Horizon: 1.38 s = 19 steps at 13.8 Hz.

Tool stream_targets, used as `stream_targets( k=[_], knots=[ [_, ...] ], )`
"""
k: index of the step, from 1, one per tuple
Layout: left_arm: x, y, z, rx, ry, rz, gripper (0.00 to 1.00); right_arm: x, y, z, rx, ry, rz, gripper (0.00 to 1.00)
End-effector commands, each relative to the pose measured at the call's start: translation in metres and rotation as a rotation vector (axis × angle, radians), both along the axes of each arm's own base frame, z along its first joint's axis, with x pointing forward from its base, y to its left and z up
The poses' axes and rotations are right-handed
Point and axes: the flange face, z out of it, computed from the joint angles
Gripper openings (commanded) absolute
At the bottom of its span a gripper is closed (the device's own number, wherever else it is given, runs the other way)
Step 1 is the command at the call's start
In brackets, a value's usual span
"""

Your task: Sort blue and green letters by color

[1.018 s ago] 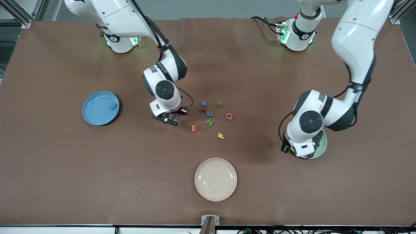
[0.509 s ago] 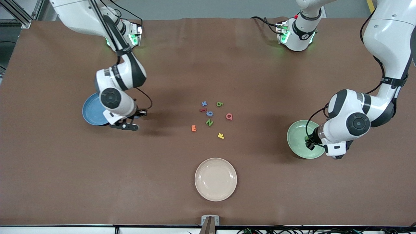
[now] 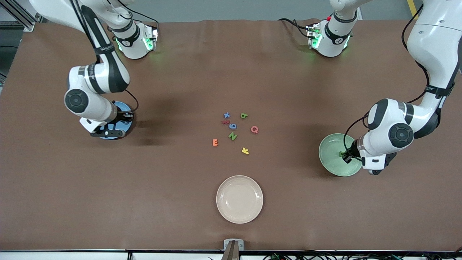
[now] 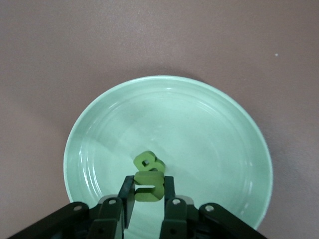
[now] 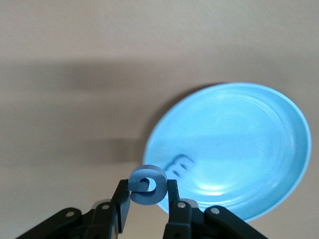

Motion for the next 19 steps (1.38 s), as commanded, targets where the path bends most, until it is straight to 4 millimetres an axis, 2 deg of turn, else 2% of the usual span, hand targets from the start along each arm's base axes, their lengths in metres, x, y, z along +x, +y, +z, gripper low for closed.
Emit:
stream_targets(
  k=[1, 2, 3, 4, 9, 11, 13, 16, 19],
  knots=[
    [-0.005, 0.006, -0.004, -0.002, -0.023, -0.025, 0.0, -0.016, -0.013, 0.006, -0.012, -0.007, 0.02, 0.07],
    [-0.006, 0.007, -0.005, -0.003, -0.023, -0.023, 0.0, -0.017, -0.02, 0.006, -0.012, -0.003, 0.005, 0.3],
    [-0.006, 0.007, -0.006, -0.003, -0.022, -0.024, 0.0, -0.017, -0.026, 0.005, -0.012, -0.001, -0.006, 0.6],
    [-0.006, 0.007, -0.008, -0.008, -0.025, -0.026, 0.0, -0.017, -0.026, 0.006, -0.012, -0.001, -0.006, 0.98],
    [-0.005, 0.007, -0.018, -0.031, -0.04, -0.019, 0.0, -0.015, -0.024, 0.008, -0.014, -0.005, -0.009, 1.0],
    [-0.007, 0.006, -0.021, -0.031, -0.034, -0.021, 0.01, -0.011, -0.011, 0.014, -0.017, -0.002, -0.016, 1.0],
    [-0.008, 0.006, -0.022, -0.031, -0.031, -0.022, 0.02, -0.006, 0.025, 0.023, -0.038, -0.017, -0.061, 1.0],
    [-0.01, 0.006, -0.024, -0.031, -0.026, -0.022, 0.05, -0.008, 0.121, 0.04, -0.057, -0.076, -0.14, 1.0],
    [-0.01, 0.006, -0.024, -0.03, -0.027, -0.023, 0.09, -0.008, 0.2, 0.055, 0.008, -0.095, -0.257, 1.0]
  ],
)
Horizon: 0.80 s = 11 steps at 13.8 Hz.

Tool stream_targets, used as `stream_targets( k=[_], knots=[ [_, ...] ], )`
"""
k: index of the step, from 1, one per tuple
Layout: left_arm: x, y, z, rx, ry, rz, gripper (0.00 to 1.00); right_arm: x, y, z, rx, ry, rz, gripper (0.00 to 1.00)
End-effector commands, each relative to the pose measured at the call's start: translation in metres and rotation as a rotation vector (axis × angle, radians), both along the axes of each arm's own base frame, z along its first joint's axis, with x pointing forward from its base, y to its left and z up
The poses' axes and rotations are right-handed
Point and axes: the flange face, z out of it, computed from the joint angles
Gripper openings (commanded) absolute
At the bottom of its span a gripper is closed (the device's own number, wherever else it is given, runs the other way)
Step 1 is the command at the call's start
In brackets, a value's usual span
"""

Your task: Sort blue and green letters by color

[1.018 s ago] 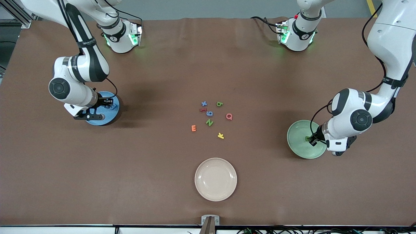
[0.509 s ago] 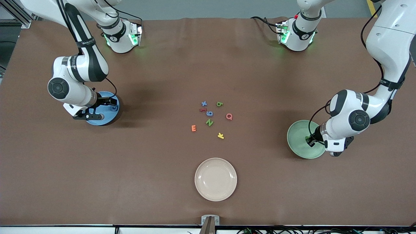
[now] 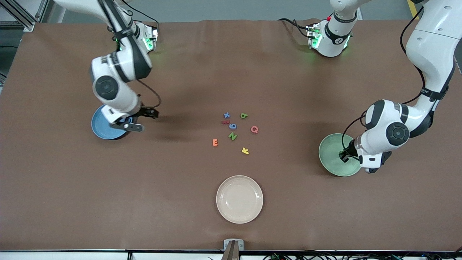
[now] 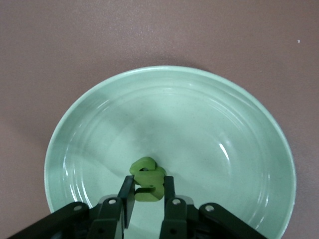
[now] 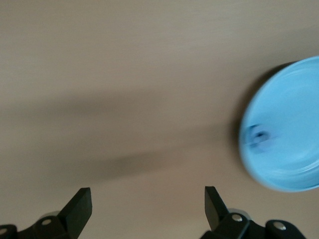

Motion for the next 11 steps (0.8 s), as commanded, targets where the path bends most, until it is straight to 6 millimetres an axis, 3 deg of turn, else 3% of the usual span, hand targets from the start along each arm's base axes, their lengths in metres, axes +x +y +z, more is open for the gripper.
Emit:
stream_targets(
  k=[1, 3, 5, 8, 11],
  knots=[
    [-0.002, 0.002, 0.002, 0.008, -0.015, -0.023, 0.13, 0.004, 0.063, 0.011, 0.064, 0.002, -0.129, 1.0],
    [-0.003, 0.003, -0.003, 0.016, -0.012, -0.036, 0.23, 0.008, 0.118, 0.006, 0.052, -0.014, -0.284, 1.0],
    [-0.003, 0.005, -0.004, 0.026, -0.015, -0.046, 0.24, 0.011, 0.17, 0.0, 0.035, -0.034, -0.448, 1.0],
    [-0.003, 0.007, -0.005, 0.026, -0.013, -0.042, 0.24, 0.014, 0.231, -0.019, 0.012, -0.054, -0.653, 1.0],
    [-0.001, 0.006, -0.003, 0.027, -0.019, -0.026, 0.31, 0.015, 0.275, -0.046, -0.02, -0.074, -0.857, 0.99]
  ],
)
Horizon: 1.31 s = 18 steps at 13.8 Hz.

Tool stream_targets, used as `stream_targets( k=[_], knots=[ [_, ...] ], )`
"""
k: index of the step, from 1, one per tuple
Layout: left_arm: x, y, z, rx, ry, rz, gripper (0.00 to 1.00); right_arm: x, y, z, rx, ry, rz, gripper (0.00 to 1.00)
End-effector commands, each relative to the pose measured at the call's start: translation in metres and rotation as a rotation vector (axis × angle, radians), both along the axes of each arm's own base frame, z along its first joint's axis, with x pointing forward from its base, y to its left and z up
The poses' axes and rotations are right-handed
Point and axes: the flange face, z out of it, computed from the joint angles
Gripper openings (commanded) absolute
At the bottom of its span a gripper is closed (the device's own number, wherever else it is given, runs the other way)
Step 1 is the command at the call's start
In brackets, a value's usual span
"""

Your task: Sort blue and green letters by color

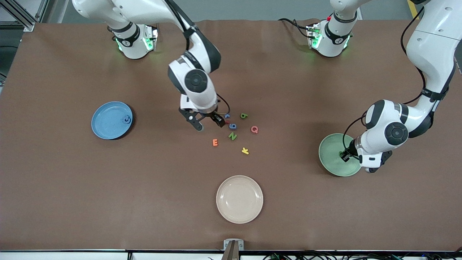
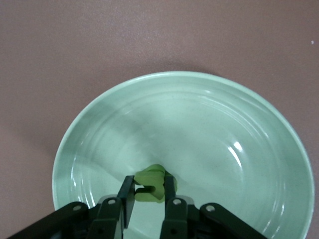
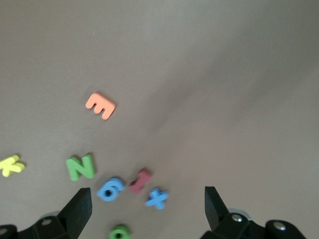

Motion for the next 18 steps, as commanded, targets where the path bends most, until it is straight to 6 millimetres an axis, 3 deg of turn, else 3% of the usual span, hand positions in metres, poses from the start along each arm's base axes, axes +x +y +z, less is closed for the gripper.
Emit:
stream_targets(
  k=[1, 2, 3, 4, 5, 8, 12, 18],
  knots=[
    [0.002, 0.001, 0.002, 0.005, -0.019, -0.002, 0.34, 0.012, 0.033, -0.021, -0.023, -0.007, -0.172, 0.98],
    [0.002, 0.0, 0.002, 0.004, -0.019, -0.003, 0.39, 0.009, 0.036, -0.028, -0.034, -0.004, -0.198, 0.96],
    [0.002, 0.0, 0.001, 0.003, -0.017, 0.0, 0.57, 0.009, 0.036, -0.03, -0.043, -0.007, -0.215, 0.94],
    [0.002, -0.001, 0.002, 0.003, -0.018, 0.004, 0.84, 0.009, 0.036, -0.03, -0.047, -0.01, -0.222, 0.88],
    [0.002, -0.002, 0.002, 0.003, -0.019, 0.022, 0.96, 0.008, 0.037, -0.032, -0.051, -0.008, -0.237, 0.82],
    [0.004, -0.009, 0.013, 0.011, -0.029, 0.045, 0.99, 0.001, 0.04, -0.048, -0.072, 0.003, -0.251, 0.65],
    [0.007, -0.035, 0.043, 0.007, -0.049, 0.023, 0.99, -0.004, 0.047, -0.066, -0.069, -0.006, -0.275, 0.62],
    [-0.004, -0.121, 0.089, -0.034, -0.051, -0.035, 0.99, 0.005, 0.054, -0.072, -0.063, -0.017, -0.349, 0.61]
  ],
)
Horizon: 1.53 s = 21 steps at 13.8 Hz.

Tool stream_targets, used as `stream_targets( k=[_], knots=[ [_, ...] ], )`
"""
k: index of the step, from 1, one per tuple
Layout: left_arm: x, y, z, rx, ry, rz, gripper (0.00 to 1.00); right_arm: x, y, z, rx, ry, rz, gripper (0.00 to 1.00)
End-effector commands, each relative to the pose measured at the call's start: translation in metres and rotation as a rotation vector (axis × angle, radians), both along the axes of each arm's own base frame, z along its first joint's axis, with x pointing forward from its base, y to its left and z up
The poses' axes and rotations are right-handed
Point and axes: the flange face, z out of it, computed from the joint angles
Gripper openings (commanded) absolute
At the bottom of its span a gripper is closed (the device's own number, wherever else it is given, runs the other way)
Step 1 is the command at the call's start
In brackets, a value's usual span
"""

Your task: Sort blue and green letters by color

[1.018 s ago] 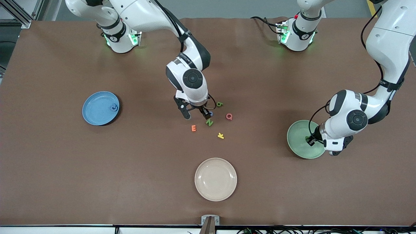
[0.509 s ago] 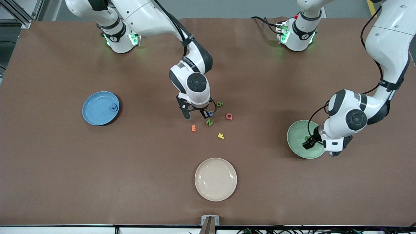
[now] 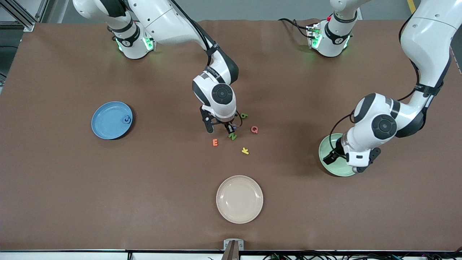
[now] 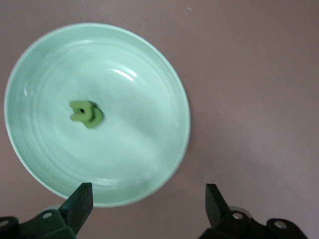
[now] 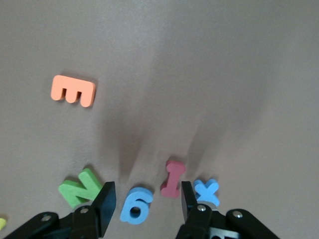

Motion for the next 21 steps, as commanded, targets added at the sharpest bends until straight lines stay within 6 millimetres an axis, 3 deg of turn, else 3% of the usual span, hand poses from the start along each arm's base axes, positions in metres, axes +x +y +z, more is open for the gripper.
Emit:
stream_targets(
  k=[1, 3, 6, 12, 17, 21],
  knots=[
    [-0.011, -0.031, 0.019, 0.005, -0.001, -0.031, 0.99, 0.005, 0.007, 0.0, -0.011, -0.019, -0.024, 0.61],
    [-0.019, -0.057, 0.026, -0.008, -0.005, -0.039, 0.99, 0.004, 0.008, 0.0, -0.012, -0.019, -0.035, 0.59],
    [-0.04, -0.114, 0.019, -0.011, 0.017, 0.065, 0.99, 0.0, 0.011, -0.006, -0.021, -0.018, -0.027, 0.59],
    [-0.087, -0.201, 0.006, 0.0, 0.051, 0.306, 0.99, -0.004, 0.013, -0.015, -0.03, -0.011, -0.03, 0.59],
    [-0.118, -0.246, -0.008, -0.01, 0.077, 0.46, 0.99, 0.0, 0.024, -0.023, -0.029, -0.023, -0.052, 0.59],
    [-0.134, -0.265, -0.02, -0.043, 0.095, 0.542, 0.99, 0.001, 0.025, -0.026, -0.03, -0.023, -0.067, 0.58]
  ],
)
